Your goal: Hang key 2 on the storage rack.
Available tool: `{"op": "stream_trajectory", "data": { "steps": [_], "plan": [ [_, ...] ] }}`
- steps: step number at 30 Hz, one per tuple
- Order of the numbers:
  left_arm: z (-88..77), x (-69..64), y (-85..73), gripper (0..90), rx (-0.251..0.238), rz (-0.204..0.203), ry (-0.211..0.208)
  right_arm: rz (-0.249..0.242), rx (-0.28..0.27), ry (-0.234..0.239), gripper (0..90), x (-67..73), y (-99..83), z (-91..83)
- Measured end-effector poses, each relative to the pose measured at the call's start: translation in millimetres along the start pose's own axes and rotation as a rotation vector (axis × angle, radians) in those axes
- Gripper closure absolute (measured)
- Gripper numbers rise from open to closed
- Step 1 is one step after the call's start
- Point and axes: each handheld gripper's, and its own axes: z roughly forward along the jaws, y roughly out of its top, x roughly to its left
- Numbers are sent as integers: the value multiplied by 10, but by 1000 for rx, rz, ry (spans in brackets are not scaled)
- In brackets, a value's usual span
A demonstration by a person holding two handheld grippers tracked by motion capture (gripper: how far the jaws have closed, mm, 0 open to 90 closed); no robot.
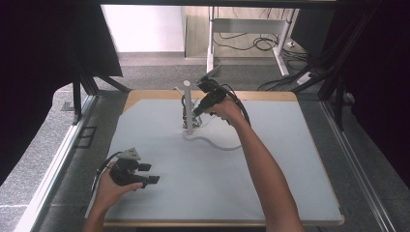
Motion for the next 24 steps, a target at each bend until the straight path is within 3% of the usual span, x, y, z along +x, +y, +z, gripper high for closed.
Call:
{"op": "stream_trajectory", "data": {
  "steps": [12,16,24],
  "plan": [
    [10,-1,1,336,5,4,-4,-13,-21,-6,802,-12,-59,-17],
    [5,-2,-1,336,3,2,-5,-11,-19,-19,739,-30,-100,-53],
    [-21,-19,-10,340,-1,-5,7,-33,-73,-33,587,-64,-248,-241]
  ]
}}
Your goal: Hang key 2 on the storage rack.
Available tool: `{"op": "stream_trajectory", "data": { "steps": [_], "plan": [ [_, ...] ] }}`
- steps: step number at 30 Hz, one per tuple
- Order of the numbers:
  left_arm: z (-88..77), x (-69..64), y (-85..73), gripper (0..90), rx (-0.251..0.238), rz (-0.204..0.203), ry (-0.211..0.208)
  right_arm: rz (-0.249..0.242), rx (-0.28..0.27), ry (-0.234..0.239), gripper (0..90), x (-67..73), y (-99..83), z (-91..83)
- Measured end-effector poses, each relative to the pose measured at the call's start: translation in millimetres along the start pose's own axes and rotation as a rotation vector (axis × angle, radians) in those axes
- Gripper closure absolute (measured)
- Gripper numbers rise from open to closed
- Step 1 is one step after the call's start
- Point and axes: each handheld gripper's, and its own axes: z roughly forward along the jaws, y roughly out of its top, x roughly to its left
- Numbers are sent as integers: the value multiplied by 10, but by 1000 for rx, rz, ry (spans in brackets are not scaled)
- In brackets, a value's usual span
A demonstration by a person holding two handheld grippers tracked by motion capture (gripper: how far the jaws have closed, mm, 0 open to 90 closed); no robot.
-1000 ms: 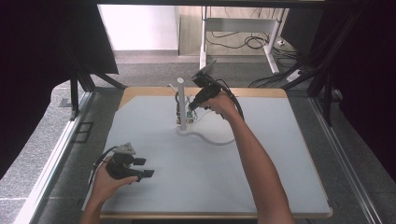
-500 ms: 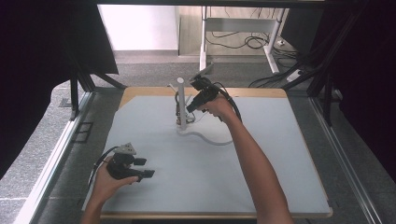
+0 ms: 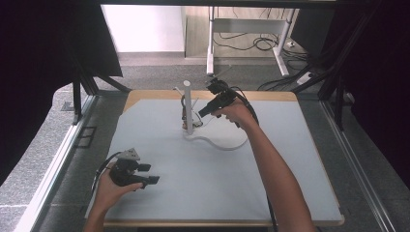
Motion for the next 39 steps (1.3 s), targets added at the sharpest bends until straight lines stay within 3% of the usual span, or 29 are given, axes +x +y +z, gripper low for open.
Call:
{"op": "stream_trajectory", "data": {
  "steps": [8,13,20,28,35,39],
  "plan": [
    [-20,-8,-4,339,-12,-15,2,-29,-53,-28,511,-40,-278,-247],
    [-30,-19,-8,339,-13,-6,5,-48,-80,-44,494,-64,-569,-361],
    [-75,-19,-20,343,-52,-15,10,-65,-154,-72,492,-99,-1044,-463],
    [-39,-22,-14,343,-39,-13,15,-58,-208,-59,486,-157,-1622,-464],
    [-51,-31,-20,343,-40,-15,20,-55,-229,-51,485,-134,-2188,-356],
    [-35,-39,-21,342,-34,-14,21,-50,-241,-57,485,-111,-2401,-291]
  ]
}}
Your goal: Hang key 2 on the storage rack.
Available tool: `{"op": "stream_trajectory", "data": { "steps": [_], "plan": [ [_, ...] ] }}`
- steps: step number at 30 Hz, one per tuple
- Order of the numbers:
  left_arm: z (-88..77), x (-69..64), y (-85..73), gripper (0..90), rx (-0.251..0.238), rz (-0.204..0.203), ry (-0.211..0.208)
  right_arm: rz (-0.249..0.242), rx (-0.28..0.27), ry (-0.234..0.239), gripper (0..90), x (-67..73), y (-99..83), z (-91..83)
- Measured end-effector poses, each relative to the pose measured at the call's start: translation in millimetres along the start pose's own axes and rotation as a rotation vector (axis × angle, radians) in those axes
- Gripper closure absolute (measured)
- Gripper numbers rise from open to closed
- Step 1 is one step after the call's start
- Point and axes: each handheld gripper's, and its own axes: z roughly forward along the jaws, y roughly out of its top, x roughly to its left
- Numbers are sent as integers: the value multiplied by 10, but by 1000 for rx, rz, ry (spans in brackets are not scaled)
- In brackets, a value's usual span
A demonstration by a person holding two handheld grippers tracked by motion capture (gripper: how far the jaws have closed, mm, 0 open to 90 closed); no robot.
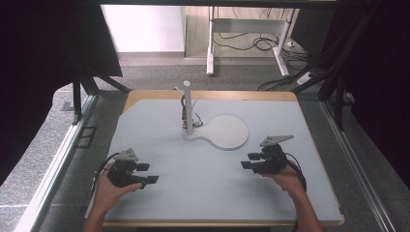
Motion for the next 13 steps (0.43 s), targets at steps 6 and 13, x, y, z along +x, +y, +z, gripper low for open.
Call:
{"op": "stream_trajectory", "data": {
  "steps": [6,13],
  "plan": [
    [4,5,2,339,10,6,-2,-25,-45,-25,494,43,-102,4],
    [-12,11,3,338,6,4,-7,-24,-75,-63,450,45,-174,-77]
  ]
}}
